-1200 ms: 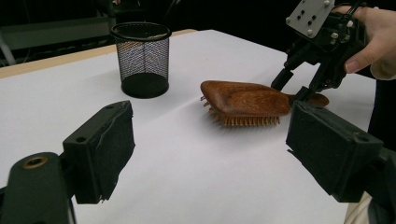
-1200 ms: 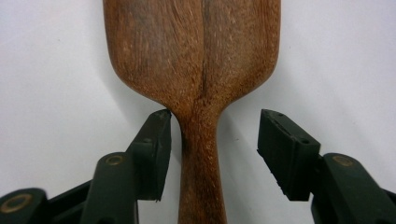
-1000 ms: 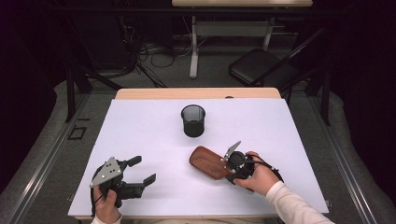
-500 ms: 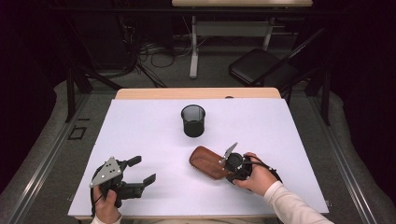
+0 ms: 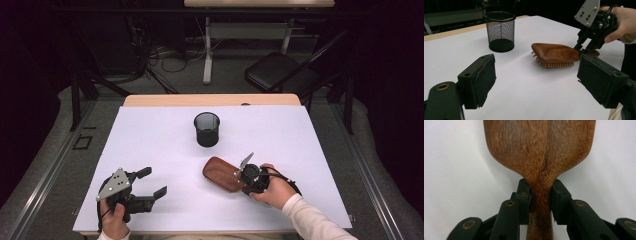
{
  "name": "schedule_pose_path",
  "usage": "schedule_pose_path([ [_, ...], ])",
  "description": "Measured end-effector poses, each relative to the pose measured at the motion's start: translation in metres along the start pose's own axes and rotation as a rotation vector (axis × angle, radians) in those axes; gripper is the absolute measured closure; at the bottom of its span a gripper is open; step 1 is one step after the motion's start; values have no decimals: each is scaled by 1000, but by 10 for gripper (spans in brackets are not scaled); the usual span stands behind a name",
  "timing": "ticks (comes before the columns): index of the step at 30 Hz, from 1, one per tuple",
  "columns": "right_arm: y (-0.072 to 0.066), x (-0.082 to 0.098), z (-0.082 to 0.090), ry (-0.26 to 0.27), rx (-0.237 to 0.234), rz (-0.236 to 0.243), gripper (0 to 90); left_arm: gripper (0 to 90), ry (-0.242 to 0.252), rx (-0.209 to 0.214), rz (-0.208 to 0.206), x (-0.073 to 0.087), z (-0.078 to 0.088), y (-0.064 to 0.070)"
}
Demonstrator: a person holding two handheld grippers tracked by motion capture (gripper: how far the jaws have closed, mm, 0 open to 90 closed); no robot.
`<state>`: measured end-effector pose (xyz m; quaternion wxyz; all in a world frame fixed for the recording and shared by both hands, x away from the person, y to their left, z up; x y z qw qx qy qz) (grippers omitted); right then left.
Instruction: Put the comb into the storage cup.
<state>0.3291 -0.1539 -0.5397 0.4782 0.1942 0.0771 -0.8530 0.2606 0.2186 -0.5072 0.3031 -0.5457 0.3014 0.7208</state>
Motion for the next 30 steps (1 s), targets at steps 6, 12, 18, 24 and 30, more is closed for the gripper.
schedule_pose_path([
  [6,1,1,0,6,-9,-3,721,152,0,0,1,0,0,0],
  [12,0,1,0,3,2,6,722,152,1,0,3,0,0,0],
  [18,0,1,0,9,-2,3,721,152,0,1,2,0,0,0],
  [24,1,1,1,11,-4,6,723,152,0,0,2,0,0,0],
  [30,-1,0,2,13,5,13,725,152,-2,-3,1,0,0,0],
])
Point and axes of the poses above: each handheld gripper's, and its own axes: z roughly backward along the jaws, x roughly out of its underside, y roughly to its right, the point moved 1 cm from there along -z, roughly forward along the jaws, and after that the axes turned 5 degrees about y, right-handed, at the moved point
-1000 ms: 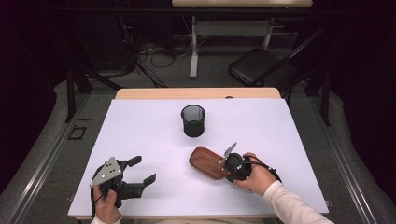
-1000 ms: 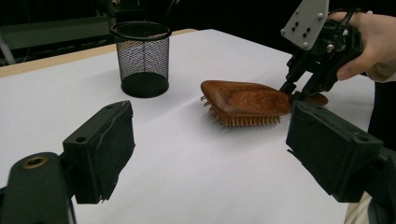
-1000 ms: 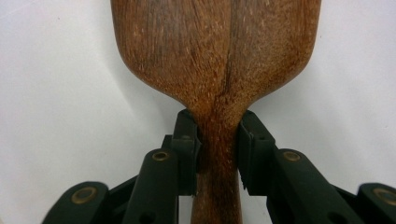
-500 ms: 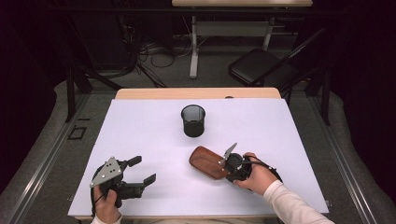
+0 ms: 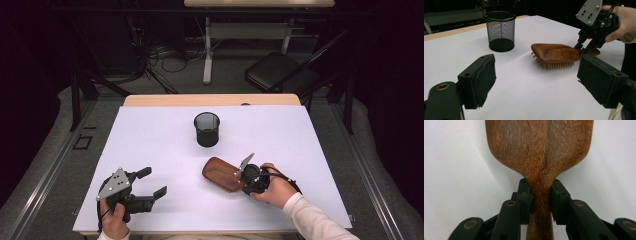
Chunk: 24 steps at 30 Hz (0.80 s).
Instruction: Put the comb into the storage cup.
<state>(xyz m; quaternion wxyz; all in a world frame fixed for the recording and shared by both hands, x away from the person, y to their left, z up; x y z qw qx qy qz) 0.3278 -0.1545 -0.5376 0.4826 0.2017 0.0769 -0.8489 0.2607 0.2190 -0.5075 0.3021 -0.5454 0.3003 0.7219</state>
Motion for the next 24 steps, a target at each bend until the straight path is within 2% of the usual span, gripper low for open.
schedule_pose_path([
  [24,1,4,2,53,-9,-30,728,152,1,5,0,0,-1,0],
])
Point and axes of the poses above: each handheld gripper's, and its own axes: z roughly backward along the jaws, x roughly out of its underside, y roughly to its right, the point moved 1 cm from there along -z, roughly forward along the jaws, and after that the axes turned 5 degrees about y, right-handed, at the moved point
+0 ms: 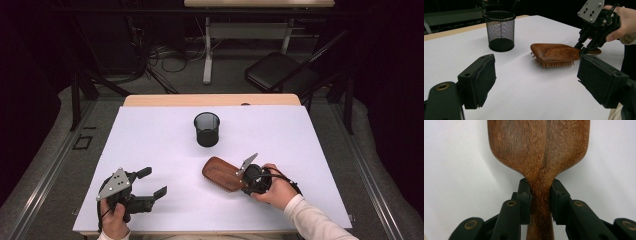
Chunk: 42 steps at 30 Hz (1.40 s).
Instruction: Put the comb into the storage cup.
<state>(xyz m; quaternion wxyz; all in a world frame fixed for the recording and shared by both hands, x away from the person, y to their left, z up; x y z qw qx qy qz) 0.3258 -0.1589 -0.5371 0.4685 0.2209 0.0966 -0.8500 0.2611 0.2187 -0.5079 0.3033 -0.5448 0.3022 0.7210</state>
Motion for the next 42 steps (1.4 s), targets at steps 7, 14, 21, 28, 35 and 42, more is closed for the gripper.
schedule_pose_path([
  [7,-1,0,2,8,3,-2,728,152,-1,-2,-1,0,0,0],
  [14,-2,0,3,39,-3,0,728,152,-3,-2,0,0,0,0],
  [21,-3,-1,7,77,4,-9,727,152,-4,-3,1,0,0,0],
  [28,-2,-2,11,121,6,-27,727,152,-5,-2,2,0,0,0],
  [35,-1,-4,13,156,10,-36,727,152,-4,4,0,0,-1,0],
  [42,-2,-6,17,196,9,-43,727,152,-6,1,0,0,0,0],
])
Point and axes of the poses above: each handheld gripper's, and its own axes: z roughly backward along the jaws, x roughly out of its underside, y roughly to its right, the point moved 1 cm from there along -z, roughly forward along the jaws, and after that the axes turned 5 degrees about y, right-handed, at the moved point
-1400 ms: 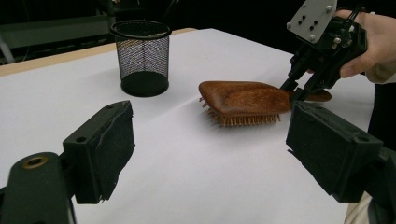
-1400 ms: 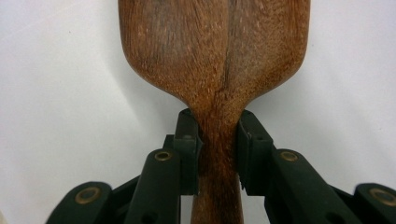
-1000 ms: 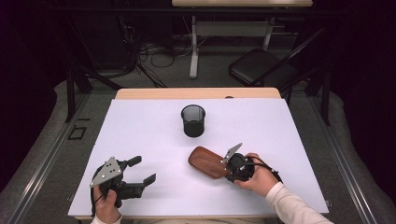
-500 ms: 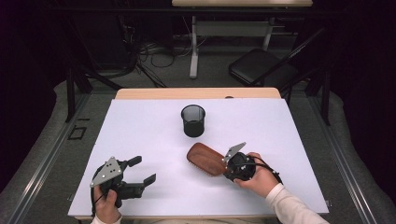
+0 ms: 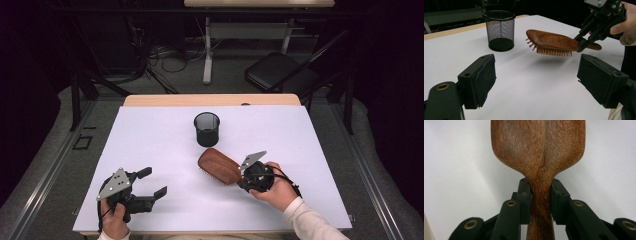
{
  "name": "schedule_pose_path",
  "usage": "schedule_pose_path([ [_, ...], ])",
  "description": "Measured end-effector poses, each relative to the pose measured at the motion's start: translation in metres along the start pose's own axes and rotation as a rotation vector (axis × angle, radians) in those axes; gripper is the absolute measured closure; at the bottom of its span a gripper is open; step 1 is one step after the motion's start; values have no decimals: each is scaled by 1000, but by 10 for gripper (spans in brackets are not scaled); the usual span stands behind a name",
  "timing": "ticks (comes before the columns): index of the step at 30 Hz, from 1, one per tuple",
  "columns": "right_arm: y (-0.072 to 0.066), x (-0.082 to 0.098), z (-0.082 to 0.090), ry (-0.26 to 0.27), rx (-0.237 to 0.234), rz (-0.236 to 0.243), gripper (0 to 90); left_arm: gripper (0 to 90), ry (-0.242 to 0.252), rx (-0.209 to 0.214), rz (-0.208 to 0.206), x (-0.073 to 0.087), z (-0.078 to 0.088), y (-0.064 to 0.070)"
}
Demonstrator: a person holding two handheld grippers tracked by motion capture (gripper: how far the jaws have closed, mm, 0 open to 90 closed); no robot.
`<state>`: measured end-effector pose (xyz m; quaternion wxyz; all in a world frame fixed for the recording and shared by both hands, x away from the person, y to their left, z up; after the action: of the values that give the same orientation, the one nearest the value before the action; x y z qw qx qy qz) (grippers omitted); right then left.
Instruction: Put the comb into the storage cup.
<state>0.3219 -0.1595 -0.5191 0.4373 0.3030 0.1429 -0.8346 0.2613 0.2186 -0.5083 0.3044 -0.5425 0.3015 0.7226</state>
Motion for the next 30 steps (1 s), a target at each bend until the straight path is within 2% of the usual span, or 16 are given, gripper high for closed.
schedule_pose_path([
  [15,-1,-8,6,76,4,-12,727,152,1,1,5,0,-1,0],
  [30,0,-15,9,129,6,-30,727,153,-1,0,2,1,-1,0],
])
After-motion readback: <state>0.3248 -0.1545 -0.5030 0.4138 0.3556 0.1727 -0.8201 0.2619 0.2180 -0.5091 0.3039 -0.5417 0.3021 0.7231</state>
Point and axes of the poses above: each handheld gripper's, and its own axes: z roughly backward along the jaws, x roughly out of its underside, y roughly to its right, the point moved 1 cm from there along -z, roughly forward along the jaws, and after that the axes turned 5 degrees about y, right-handed, at the moved point
